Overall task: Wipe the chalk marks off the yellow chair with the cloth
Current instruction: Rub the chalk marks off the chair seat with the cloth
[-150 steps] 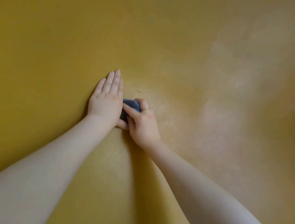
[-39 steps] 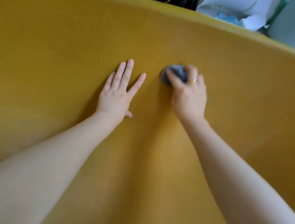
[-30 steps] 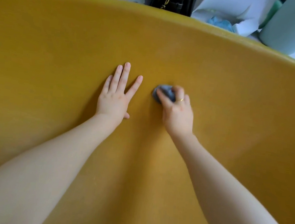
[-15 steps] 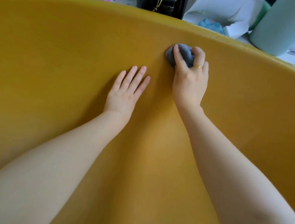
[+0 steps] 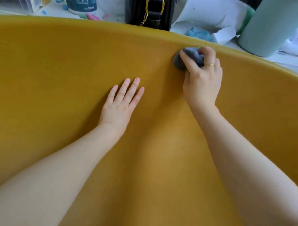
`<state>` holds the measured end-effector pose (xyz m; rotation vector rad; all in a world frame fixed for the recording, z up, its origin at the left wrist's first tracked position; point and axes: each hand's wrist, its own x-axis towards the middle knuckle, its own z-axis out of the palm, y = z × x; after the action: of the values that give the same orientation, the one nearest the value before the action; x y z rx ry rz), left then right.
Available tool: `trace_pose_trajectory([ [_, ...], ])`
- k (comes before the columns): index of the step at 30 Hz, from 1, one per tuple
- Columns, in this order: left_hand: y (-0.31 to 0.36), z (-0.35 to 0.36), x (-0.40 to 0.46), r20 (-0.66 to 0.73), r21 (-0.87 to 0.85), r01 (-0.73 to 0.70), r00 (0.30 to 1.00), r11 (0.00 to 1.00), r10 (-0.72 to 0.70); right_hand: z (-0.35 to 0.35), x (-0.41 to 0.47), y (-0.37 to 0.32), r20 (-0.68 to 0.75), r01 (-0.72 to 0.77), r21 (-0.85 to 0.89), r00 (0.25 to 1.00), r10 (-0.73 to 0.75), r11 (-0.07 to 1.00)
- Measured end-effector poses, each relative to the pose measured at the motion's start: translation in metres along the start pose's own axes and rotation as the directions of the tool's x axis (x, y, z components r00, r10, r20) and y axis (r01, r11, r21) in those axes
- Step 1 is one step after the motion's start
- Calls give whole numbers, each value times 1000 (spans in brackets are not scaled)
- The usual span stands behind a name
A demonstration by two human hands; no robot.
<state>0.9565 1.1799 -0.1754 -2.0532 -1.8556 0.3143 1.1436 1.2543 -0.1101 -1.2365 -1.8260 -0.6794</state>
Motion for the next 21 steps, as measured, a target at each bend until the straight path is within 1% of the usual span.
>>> trace_pose_trajectory([
  [2, 1, -5, -1, -10, 0, -11, 1000, 1000, 11, -1, 12, 2, -27, 25, -3, 999, -26, 1000],
  [4, 3, -12, 0, -31, -25, -31, 999, 999, 30, 6, 3, -2, -30, 9, 46, 1000, -8, 999],
  [6, 5, -22, 3, -81, -61, -48, 996, 997, 43, 12, -22, -9, 21, 2, 97, 1000, -4, 995],
  [7, 7, -27, 7, -126, -57, -47, 991, 997, 39, 15, -39, -12, 60, 18, 111, 998, -25, 994],
  [9, 12, -37, 17, -223, 9, -23, 974, 1000, 25, 19, -78, -15, 142, 54, 141, 987, -74, 989],
  [10, 14, -41, 23, -240, 33, -23, 970, 999, 30, 20, -96, -17, 180, 54, 166, 980, -84, 985],
  [12, 18, -42, 34, -204, 38, -49, 977, 998, 56, 19, -123, -21, 240, 20, 213, 968, -72, 977],
  [14, 19, -41, 38, -171, 43, -54, 983, 998, 61, 16, -126, -20, 267, 8, 239, 961, -73, 971],
  [16, 20, -39, 36, -151, 41, -55, 987, 998, 61, 9, -109, -14, 250, 14, 227, 966, -72, 974],
  [17, 21, -39, 35, -143, 29, -57, 988, 998, 61, 6, -94, -7, 209, -22, 204, 978, -22, 979],
  [19, 20, -40, 35, -138, 19, -57, 989, 998, 59, -1, -55, 8, 80, -135, 163, 989, 123, 977],
  [20, 19, -41, 35, -141, 24, -63, 988, 998, 66, -5, -35, 15, 27, -162, 152, 987, 159, 975],
  [21, 18, -41, 35, -144, 29, -70, 987, 997, 74, -8, -18, 19, -3, -159, 144, 987, 161, 977],
])
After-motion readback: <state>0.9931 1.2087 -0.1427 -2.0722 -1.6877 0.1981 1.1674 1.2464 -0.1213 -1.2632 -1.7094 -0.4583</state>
